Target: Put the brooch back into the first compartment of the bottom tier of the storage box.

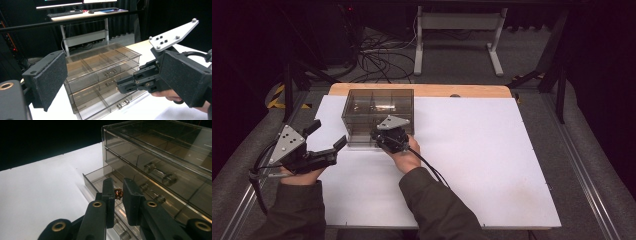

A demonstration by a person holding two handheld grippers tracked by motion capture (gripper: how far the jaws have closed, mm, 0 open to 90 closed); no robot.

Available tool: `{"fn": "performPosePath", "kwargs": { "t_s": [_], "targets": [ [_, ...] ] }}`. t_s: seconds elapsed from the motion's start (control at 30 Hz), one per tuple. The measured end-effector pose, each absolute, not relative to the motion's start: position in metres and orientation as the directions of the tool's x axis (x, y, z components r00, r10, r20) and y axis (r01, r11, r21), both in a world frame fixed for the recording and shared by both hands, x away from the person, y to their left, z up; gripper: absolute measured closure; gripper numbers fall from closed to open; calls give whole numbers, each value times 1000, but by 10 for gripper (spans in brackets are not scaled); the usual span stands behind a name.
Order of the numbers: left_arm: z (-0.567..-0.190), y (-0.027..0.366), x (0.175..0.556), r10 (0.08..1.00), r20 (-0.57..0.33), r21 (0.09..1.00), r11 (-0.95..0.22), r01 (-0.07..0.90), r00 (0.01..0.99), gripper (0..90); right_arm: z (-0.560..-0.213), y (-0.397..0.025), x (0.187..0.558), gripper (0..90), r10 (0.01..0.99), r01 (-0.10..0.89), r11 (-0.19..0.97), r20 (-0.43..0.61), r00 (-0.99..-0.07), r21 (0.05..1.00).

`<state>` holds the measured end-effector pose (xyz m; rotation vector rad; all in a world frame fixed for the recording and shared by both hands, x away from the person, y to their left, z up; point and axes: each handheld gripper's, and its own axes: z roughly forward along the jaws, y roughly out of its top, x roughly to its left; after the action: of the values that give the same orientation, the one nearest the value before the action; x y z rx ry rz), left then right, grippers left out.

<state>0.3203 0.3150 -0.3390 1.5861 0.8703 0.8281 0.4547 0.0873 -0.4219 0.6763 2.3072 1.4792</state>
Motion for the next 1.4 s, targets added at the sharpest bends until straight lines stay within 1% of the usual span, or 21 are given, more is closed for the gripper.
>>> {"fn": "performPosePath", "kwargs": {
  "t_s": [0.37,0.77,1.4],
  "targets": [
    [-340,316,321,873,63,984,-135,115,484,89,-430,98,461,807,544,224,332,8,-839,916],
    [-341,317,322,872,61,984,-134,117,486,89,-444,109,467,805,562,259,285,58,-825,923],
    [-341,317,322,873,58,984,-133,121,485,89,-455,119,469,802,566,269,301,56,-823,915]
  ]
}}
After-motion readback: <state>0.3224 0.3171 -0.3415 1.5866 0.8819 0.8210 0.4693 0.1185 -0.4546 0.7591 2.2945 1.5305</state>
